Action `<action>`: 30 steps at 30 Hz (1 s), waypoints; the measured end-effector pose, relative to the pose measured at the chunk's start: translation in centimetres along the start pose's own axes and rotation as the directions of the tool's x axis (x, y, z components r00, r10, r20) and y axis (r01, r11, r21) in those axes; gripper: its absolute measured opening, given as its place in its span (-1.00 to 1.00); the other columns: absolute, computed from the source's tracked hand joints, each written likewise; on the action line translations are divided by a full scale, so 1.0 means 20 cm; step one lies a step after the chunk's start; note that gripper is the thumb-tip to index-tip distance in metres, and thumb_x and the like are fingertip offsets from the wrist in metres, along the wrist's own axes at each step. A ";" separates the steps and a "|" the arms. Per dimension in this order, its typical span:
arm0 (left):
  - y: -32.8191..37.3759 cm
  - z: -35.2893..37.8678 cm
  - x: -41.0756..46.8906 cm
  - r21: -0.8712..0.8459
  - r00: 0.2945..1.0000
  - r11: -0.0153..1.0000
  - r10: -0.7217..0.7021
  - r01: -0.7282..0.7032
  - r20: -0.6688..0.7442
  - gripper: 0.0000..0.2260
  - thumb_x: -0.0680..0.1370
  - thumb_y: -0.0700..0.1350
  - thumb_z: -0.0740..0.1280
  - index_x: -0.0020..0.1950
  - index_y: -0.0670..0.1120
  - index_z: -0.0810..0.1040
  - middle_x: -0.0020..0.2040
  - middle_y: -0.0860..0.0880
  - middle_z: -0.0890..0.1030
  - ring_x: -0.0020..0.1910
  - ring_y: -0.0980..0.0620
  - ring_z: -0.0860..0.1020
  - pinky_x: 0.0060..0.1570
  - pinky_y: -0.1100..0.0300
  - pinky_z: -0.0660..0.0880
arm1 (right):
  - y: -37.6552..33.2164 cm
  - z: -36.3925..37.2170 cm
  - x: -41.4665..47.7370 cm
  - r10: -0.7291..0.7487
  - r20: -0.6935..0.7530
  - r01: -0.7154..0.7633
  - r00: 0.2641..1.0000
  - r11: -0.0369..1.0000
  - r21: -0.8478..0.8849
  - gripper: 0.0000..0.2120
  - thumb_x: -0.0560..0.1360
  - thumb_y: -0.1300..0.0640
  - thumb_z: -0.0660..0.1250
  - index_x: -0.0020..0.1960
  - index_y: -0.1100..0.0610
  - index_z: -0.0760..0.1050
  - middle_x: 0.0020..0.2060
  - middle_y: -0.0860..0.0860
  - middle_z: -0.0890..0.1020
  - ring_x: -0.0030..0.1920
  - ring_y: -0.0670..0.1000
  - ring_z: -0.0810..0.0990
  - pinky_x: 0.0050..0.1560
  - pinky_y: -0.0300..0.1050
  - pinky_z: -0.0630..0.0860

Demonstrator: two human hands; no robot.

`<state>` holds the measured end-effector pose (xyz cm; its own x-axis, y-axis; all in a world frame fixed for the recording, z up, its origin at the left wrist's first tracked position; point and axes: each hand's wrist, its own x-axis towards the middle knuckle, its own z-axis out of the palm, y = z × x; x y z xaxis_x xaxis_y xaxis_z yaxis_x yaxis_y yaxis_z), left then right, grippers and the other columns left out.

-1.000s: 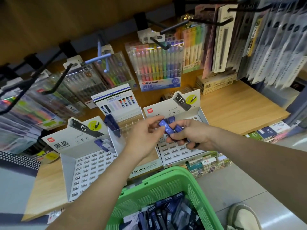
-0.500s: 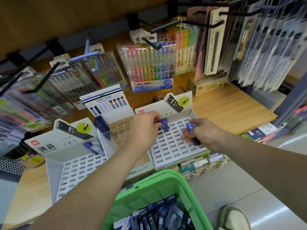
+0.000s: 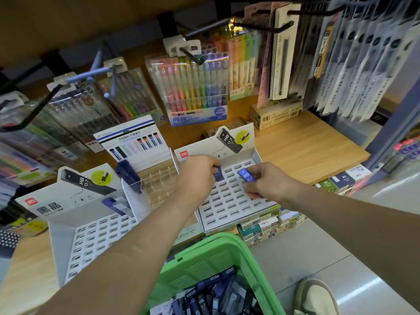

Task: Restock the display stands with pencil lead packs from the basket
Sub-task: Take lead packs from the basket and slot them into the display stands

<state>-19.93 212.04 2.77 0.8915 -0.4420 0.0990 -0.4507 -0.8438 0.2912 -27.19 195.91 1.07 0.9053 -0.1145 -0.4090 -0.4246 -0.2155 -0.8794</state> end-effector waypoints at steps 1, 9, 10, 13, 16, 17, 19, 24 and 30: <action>0.01 0.00 0.01 -0.005 1.000 1.000 -0.020 0.020 0.000 -0.78 0.56 -0.24 0.27 0.13 -0.05 0.63 0.06 -0.08 0.65 0.05 -0.10 0.57 0.00 0.18 0.47 | 0.00 0.00 0.00 -0.040 -0.033 0.038 0.999 0.998 -0.048 -0.84 0.54 0.35 0.36 0.12 0.30 0.56 -0.25 0.14 0.60 -0.33 -0.02 0.61 -0.30 -0.21 0.57; 0.09 0.00 0.02 0.195 0.999 0.980 0.018 -0.025 0.041 -0.81 0.55 -0.21 0.27 0.08 -0.09 0.64 0.00 -0.12 0.65 -0.01 -0.15 0.58 0.01 0.03 0.55 | 0.01 0.01 -0.02 -0.074 -0.009 0.074 0.997 0.997 0.012 -0.72 0.57 0.25 0.35 0.26 0.25 0.49 -0.25 0.10 0.58 -0.42 -0.03 0.52 -0.45 -0.30 0.44; 0.09 -0.01 0.01 0.131 1.000 0.991 0.021 -0.022 0.006 -0.82 0.56 -0.19 0.27 0.06 -0.10 0.65 -0.01 -0.10 0.66 -0.02 -0.13 0.58 0.01 0.03 0.54 | 0.00 0.01 -0.02 -0.087 0.001 0.087 0.996 0.996 0.010 -0.74 0.57 0.25 0.35 0.25 0.25 0.50 -0.25 0.08 0.57 -0.40 -0.03 0.50 -0.42 -0.31 0.44; 0.10 -0.02 -0.07 -0.479 0.990 0.866 -0.132 0.143 0.058 -0.82 0.60 -0.13 0.27 -0.05 -0.10 0.66 -0.15 -0.08 0.68 -0.18 -0.03 0.63 -0.08 0.05 0.59 | -0.01 0.02 -0.02 -0.123 0.055 0.122 0.991 0.992 0.016 -0.84 0.57 0.26 0.34 0.15 0.18 0.53 -0.24 0.08 0.58 -0.35 -0.04 0.50 -0.32 -0.25 0.47; 0.11 -0.02 -0.15 -0.772 0.959 0.574 -0.228 0.274 0.171 -0.97 0.51 -0.18 0.41 -0.10 -0.08 0.64 -0.23 -0.09 0.66 -0.32 0.12 0.63 -0.24 0.22 0.60 | -0.01 0.04 -0.03 -0.164 0.129 0.168 0.978 0.986 -0.018 -0.92 0.57 0.23 0.36 0.06 0.12 0.55 -0.23 0.06 0.60 -0.29 -0.02 0.55 -0.18 -0.15 0.57; 0.10 -0.02 -0.17 -0.779 0.955 0.564 -0.257 0.274 0.149 -0.95 0.47 -0.20 0.46 -0.14 -0.06 0.64 -0.27 -0.06 0.66 -0.35 0.14 0.62 -0.28 0.27 0.58 | -0.01 0.05 -0.02 -0.192 0.132 0.207 0.972 0.972 -0.113 -0.92 0.56 0.19 0.37 0.06 0.12 0.56 -0.22 0.06 0.61 -0.24 0.01 0.58 -0.10 -0.07 0.60; 0.07 -0.02 -0.18 -0.714 0.946 0.647 -0.317 0.268 0.068 -0.90 0.44 -0.18 0.49 -0.20 -0.01 0.62 -0.31 0.01 0.65 -0.34 0.11 0.62 -0.28 0.26 0.58 | 0.00 0.06 -0.01 -0.261 0.106 0.282 0.959 0.868 -0.410 -0.77 0.54 0.03 0.40 0.15 0.10 0.57 -0.12 0.05 0.65 -0.10 0.06 0.62 -0.01 -0.03 0.57; -0.02 -0.06 -0.16 -0.372 0.953 0.907 -0.265 0.196 -0.145 -0.94 0.48 -0.12 0.44 -0.10 0.04 0.64 -0.26 0.17 0.60 -0.27 0.25 0.55 -0.30 0.48 0.45 | 0.02 -0.02 -0.01 -0.280 0.094 0.250 0.955 0.595 -0.764 -0.36 0.52 -0.18 0.34 0.50 0.06 0.29 0.35 0.07 0.44 0.32 0.07 0.45 0.27 -0.08 0.41; 0.00 -0.01 -0.15 -0.116 0.992 0.992 -0.069 0.057 -0.106 -0.91 0.55 -0.09 0.35 0.02 -0.02 0.62 -0.08 0.00 0.66 -0.19 0.08 0.51 -0.16 0.26 0.43 | 0.08 -0.04 -0.04 -0.132 0.320 0.346 0.938 0.333 -0.877 -0.23 0.55 -0.32 0.16 0.58 0.08 0.04 0.59 0.12 0.05 0.56 0.11 0.09 0.48 -0.04 0.17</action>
<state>-22.56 213.43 2.57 0.9204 -0.3479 0.1784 -0.3909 -0.8267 0.4047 -28.62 194.81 0.11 0.9094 0.2317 -0.3454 0.1612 -0.9619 -0.2208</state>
